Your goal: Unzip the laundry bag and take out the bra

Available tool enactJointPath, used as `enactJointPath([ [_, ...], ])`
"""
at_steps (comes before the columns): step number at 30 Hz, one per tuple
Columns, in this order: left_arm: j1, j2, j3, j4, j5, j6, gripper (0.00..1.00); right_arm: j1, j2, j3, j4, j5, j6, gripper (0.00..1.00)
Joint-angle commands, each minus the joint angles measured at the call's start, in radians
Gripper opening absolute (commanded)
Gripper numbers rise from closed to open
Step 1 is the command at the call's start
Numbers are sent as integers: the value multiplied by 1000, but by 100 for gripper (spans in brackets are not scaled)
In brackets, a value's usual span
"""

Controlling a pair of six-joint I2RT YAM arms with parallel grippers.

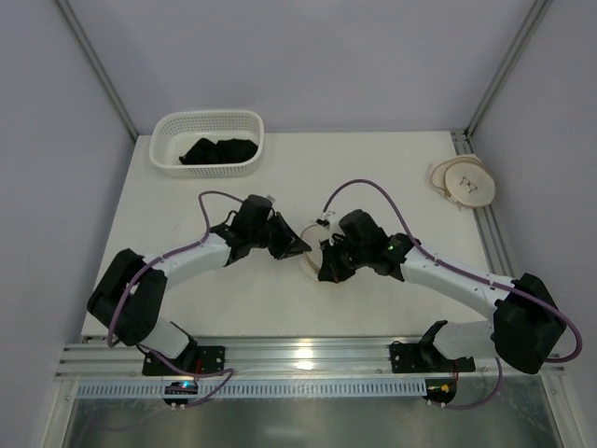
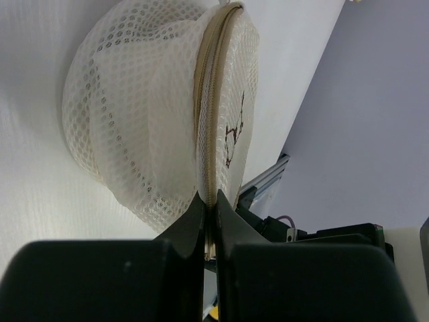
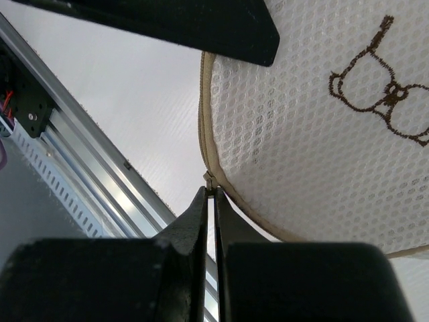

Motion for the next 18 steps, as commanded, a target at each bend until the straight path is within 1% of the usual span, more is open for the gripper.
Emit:
enactJointPath([
  [1, 33, 26, 66, 16, -12, 57, 0, 11, -29, 9, -53, 17, -37, 4],
  [5, 113, 63, 126, -42, 48, 139, 0, 11, -20, 3, -141, 100, -40, 3],
  [7, 133, 77, 164, -79, 88, 168, 0, 11, -14, 6, -160, 169, -23, 4],
  [8, 147, 91, 177, -90, 97, 203, 0, 8, 0, 25, -203, 216, 15, 4],
  [9, 150, 97, 190, -123, 114, 223, 0, 8, 9, 39, -227, 326, 36, 4],
  [12, 161, 131, 249, -191, 145, 304, 0, -9, 37, 81, -281, 492, 104, 4],
  [14, 164, 154, 295, -214, 198, 341, 0, -35, 45, 110, -298, 554, 127, 4],
  [15, 165, 187, 315, -231, 215, 388, 0, -47, 57, 121, -306, 588, 147, 4],
  [16, 165, 207, 339, -278, 247, 416, 0, -60, 66, 131, -309, 640, 153, 4],
  [17, 165, 229, 397, -300, 260, 447, 0, -86, 74, 147, -304, 646, 155, 4],
  [18, 165, 275, 431, -326, 258, 511, 0, -95, 86, 151, -292, 648, 144, 4],
])
